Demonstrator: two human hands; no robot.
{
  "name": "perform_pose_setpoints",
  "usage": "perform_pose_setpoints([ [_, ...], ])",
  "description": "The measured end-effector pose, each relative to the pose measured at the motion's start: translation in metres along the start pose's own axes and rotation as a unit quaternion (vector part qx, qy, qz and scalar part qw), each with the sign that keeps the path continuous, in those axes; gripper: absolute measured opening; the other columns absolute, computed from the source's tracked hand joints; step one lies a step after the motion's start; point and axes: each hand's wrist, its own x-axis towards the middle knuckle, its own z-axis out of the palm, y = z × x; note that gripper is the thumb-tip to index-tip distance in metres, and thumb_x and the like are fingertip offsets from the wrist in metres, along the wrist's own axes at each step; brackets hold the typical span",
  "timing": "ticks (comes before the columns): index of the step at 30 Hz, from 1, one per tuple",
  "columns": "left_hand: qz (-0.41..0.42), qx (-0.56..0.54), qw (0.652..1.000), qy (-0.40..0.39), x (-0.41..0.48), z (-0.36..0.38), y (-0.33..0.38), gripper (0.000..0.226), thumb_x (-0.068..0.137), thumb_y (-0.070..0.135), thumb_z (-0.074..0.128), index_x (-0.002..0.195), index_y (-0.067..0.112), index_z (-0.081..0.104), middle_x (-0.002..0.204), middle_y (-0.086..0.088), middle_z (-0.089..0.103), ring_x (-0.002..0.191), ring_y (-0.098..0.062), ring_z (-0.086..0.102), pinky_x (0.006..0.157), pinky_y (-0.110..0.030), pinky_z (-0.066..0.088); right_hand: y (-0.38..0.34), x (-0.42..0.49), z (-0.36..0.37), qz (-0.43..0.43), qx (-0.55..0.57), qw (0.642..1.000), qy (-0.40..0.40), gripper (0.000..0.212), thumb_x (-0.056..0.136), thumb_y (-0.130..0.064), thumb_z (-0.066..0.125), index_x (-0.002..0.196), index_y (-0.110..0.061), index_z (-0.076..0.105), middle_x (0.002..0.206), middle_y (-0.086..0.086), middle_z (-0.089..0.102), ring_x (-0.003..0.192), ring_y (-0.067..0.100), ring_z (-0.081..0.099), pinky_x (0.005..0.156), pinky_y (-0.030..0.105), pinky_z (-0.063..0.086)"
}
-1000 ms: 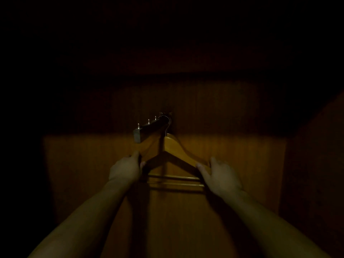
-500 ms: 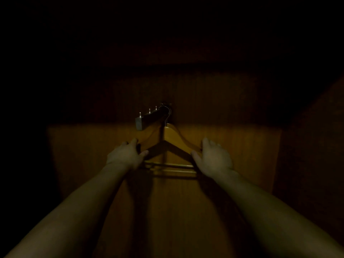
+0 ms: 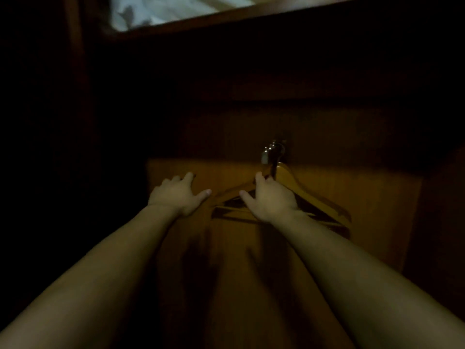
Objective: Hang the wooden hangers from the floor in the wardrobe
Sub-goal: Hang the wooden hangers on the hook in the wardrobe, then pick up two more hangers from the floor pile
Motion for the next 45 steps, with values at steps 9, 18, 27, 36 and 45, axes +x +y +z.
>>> perform_pose_setpoints([
  [9, -0.069, 0.023, 0.997, 0.018, -0.119, -0.066, -0.125, 0.078, 0.09, 0.074, 0.034, 0.154, 0.03, 0.022, 0.153, -0.01, 0.039, 0.136, -0.033, 0.041, 0.105, -0.05, 0.04, -0.155, -0.074, -0.01, -0.095, 0.046, 0.994, -0.025, 0.062, 0.097, -0.062, 0.041, 0.139, -0.017, 0.04, 0.133, 0.009, 0.054, 0.117, 0.029, 0.057, 0.09, 0.048, 0.054],
  [18, -0.212, 0.069, 0.975, 0.004, -0.258, -0.121, -0.275, 0.082, 0.088, 0.076, 0.033, 0.154, 0.03, 0.022, 0.151, -0.011, 0.042, 0.135, -0.033, 0.042, 0.104, -0.049, 0.039, -0.317, -0.147, -0.008, -0.206, 0.159, 0.963, -0.07, 0.063, 0.094, -0.063, 0.045, 0.139, -0.018, 0.042, 0.132, 0.007, 0.056, 0.114, 0.028, 0.06, 0.089, 0.049, 0.055],
  [27, -0.386, 0.115, 0.915, 0.017, -0.385, -0.176, -0.38, 0.081, 0.089, 0.075, 0.034, 0.154, 0.028, 0.024, 0.152, -0.012, 0.041, 0.136, -0.035, 0.041, 0.105, -0.05, 0.038, -0.477, -0.225, 0.001, -0.354, 0.223, 0.899, -0.129, 0.063, 0.094, -0.063, 0.046, 0.138, -0.018, 0.043, 0.132, 0.008, 0.056, 0.113, 0.03, 0.06, 0.084, 0.043, 0.053],
  [36, -0.523, 0.148, 0.839, 0.017, -0.482, -0.195, -0.435, 0.083, 0.089, 0.075, 0.035, 0.154, 0.025, 0.024, 0.152, -0.015, 0.041, 0.136, -0.037, 0.041, 0.107, -0.053, 0.039, -0.588, -0.297, 0.019, -0.493, 0.283, 0.795, -0.212, 0.064, 0.093, -0.065, 0.045, 0.138, -0.018, 0.044, 0.13, 0.009, 0.057, 0.112, 0.031, 0.061, 0.086, 0.046, 0.054],
  [45, -0.65, 0.143, 0.746, -0.021, -0.563, -0.142, -0.442, 0.083, 0.09, 0.074, 0.034, 0.155, 0.024, 0.023, 0.155, -0.016, 0.037, 0.137, -0.038, 0.04, 0.109, -0.054, 0.038, -0.631, -0.379, 0.074, -0.595, 0.269, 0.695, -0.302, 0.064, 0.095, -0.062, 0.047, 0.141, -0.017, 0.042, 0.135, 0.013, 0.054, 0.115, 0.034, 0.059, 0.09, 0.049, 0.054],
])
